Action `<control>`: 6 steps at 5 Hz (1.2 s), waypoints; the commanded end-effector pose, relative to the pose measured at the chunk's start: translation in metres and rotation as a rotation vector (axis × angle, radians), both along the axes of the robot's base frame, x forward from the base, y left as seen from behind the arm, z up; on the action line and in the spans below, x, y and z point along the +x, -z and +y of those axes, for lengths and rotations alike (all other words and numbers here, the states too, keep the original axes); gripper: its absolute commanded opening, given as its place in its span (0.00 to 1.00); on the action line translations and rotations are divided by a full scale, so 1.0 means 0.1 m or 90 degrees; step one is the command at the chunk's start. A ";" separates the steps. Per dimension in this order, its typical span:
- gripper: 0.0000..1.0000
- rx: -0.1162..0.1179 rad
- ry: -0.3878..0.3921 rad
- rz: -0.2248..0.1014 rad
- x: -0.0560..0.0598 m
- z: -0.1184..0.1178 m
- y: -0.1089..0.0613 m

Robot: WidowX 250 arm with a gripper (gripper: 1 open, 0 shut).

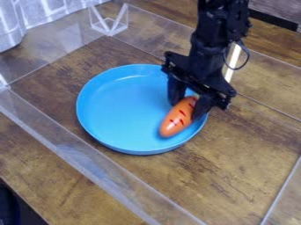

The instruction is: Put the carrot in the blue tray

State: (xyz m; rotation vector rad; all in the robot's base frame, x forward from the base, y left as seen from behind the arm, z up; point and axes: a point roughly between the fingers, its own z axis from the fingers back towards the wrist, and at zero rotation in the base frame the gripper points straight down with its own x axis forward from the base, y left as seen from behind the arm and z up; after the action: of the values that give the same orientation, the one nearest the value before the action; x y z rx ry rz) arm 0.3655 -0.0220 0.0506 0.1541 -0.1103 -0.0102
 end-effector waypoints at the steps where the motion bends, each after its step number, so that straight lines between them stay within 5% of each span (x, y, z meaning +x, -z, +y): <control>1: 1.00 -0.001 -0.004 -0.049 0.10 0.03 -0.25; 5: 1.00 0.004 -0.028 -0.073 0.15 0.12 -0.63; 6: 1.00 0.006 -0.040 -0.092 0.13 0.16 -0.84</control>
State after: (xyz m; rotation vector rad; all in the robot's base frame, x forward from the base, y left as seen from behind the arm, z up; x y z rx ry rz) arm 0.3750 -0.0123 0.1019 0.1733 -0.1592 0.0379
